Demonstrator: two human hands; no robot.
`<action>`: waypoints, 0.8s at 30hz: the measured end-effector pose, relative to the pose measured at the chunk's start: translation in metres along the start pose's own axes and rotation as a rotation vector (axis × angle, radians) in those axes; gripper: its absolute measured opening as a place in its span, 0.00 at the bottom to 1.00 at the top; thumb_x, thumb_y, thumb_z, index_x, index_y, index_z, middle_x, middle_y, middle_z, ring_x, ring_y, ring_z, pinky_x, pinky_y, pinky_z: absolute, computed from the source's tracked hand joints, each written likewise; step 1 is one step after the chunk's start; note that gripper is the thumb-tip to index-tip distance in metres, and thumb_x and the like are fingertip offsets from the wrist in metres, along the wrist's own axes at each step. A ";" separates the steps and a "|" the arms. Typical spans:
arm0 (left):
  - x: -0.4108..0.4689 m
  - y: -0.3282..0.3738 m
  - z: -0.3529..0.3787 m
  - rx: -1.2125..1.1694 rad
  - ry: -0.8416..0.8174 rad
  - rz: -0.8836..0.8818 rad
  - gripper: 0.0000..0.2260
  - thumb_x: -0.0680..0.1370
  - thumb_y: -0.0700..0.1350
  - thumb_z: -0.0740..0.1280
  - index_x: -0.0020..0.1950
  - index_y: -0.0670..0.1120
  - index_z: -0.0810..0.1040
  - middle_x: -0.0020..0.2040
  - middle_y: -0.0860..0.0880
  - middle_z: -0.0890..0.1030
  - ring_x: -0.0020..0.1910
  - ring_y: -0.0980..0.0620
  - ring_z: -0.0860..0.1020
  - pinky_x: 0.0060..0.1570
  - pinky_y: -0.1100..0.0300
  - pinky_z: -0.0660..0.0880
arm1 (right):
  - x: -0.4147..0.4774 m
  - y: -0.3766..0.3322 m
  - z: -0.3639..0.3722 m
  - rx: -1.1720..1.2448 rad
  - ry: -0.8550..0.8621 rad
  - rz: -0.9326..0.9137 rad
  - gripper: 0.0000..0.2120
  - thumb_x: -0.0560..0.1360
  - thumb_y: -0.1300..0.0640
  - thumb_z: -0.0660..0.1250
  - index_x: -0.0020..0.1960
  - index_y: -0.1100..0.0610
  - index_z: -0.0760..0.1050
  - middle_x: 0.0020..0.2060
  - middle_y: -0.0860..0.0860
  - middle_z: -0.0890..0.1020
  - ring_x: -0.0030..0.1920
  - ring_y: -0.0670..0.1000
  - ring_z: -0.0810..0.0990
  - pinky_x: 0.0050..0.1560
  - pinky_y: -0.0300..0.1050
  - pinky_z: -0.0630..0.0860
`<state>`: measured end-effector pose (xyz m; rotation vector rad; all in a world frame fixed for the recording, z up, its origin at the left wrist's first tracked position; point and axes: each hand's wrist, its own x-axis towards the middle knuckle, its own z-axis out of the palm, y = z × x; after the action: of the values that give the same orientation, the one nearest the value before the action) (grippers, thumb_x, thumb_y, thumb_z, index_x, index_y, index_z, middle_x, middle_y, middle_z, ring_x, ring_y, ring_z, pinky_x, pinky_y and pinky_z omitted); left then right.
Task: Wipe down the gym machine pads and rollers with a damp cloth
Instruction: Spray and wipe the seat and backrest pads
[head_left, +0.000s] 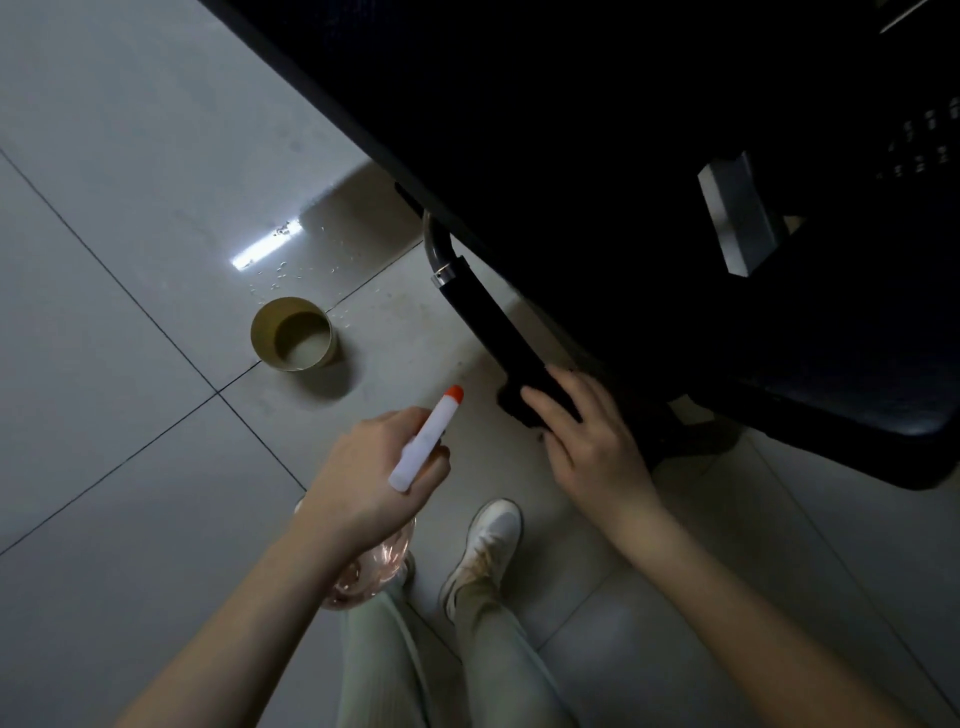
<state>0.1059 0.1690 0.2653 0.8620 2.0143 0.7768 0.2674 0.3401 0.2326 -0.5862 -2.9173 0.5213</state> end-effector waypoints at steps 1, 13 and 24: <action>-0.001 0.000 0.001 0.016 -0.017 0.010 0.21 0.69 0.61 0.53 0.42 0.45 0.75 0.35 0.48 0.78 0.32 0.49 0.76 0.37 0.44 0.76 | -0.013 0.004 -0.007 0.052 0.006 0.058 0.16 0.74 0.62 0.59 0.60 0.59 0.76 0.59 0.60 0.75 0.59 0.56 0.72 0.62 0.43 0.69; 0.008 0.009 0.013 0.024 -0.069 0.032 0.22 0.70 0.60 0.53 0.43 0.44 0.75 0.35 0.47 0.78 0.32 0.48 0.77 0.36 0.43 0.76 | 0.027 -0.031 0.009 1.733 0.283 1.593 0.21 0.81 0.47 0.53 0.67 0.58 0.71 0.51 0.57 0.82 0.51 0.54 0.81 0.54 0.48 0.76; 0.010 0.007 0.016 0.084 -0.115 0.068 0.22 0.70 0.61 0.53 0.44 0.45 0.76 0.35 0.48 0.77 0.32 0.48 0.75 0.35 0.45 0.75 | 0.039 -0.047 -0.003 1.523 0.308 1.751 0.21 0.82 0.48 0.55 0.72 0.56 0.62 0.64 0.58 0.74 0.63 0.56 0.74 0.58 0.50 0.73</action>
<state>0.1170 0.1841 0.2580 1.0059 1.9356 0.6681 0.2157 0.3151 0.2537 -2.0951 -0.3814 1.9175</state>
